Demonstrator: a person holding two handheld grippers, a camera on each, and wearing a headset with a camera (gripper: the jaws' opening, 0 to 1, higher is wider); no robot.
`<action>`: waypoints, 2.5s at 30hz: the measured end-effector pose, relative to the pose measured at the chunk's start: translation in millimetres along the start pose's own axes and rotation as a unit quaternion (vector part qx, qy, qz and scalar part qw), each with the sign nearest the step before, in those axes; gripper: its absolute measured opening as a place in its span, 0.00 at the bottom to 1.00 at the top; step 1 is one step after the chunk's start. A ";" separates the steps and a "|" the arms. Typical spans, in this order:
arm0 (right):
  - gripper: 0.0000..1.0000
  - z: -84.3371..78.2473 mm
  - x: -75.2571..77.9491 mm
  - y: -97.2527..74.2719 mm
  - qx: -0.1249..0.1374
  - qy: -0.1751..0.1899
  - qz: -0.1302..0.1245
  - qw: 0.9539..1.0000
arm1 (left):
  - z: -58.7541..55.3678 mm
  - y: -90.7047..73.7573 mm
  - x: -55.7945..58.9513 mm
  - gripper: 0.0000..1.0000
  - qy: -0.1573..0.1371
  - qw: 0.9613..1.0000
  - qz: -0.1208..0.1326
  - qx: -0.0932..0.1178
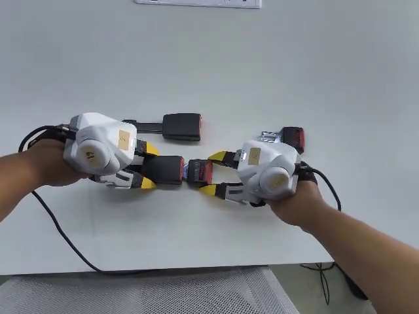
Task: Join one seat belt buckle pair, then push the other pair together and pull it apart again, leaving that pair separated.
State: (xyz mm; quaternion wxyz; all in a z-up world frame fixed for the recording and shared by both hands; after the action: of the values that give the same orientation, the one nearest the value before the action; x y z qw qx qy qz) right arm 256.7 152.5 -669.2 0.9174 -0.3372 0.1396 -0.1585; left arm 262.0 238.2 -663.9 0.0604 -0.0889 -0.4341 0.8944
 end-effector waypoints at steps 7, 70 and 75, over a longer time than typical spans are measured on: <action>0.31 -0.4 -0.5 -0.4 0.003 0.005 -0.001 1.000 | 0.6 -0.2 0.2 0.32 0.000 1.000 0.000 0.001; 0.93 -15.5 112.2 -119.5 0.052 0.103 -0.103 0.988 | 17.7 -30.3 -85.7 0.83 -0.081 0.990 0.114 0.004; 0.92 -37.7 118.2 -122.1 0.022 0.104 -0.078 0.991 | 12.6 -20.5 -89.7 0.74 -0.073 0.991 0.111 0.000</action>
State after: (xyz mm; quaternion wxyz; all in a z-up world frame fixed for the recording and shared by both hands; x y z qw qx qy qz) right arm 326.6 -2.9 -633.5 0.8901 -0.3084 0.2039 -0.2664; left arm 347.6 224.6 -630.5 -0.0710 -0.0710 -0.4252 0.8995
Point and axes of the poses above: the centre of the closed fingertips' face, and the gripper's own axes: y roughly forward along the fingers, x roughly to its right, z roughly out of its top, the point moved 1 cm from there along -y, roughly backward along the fingers, and after that the axes turned 11 degrees about y, right-handed, at the moved point
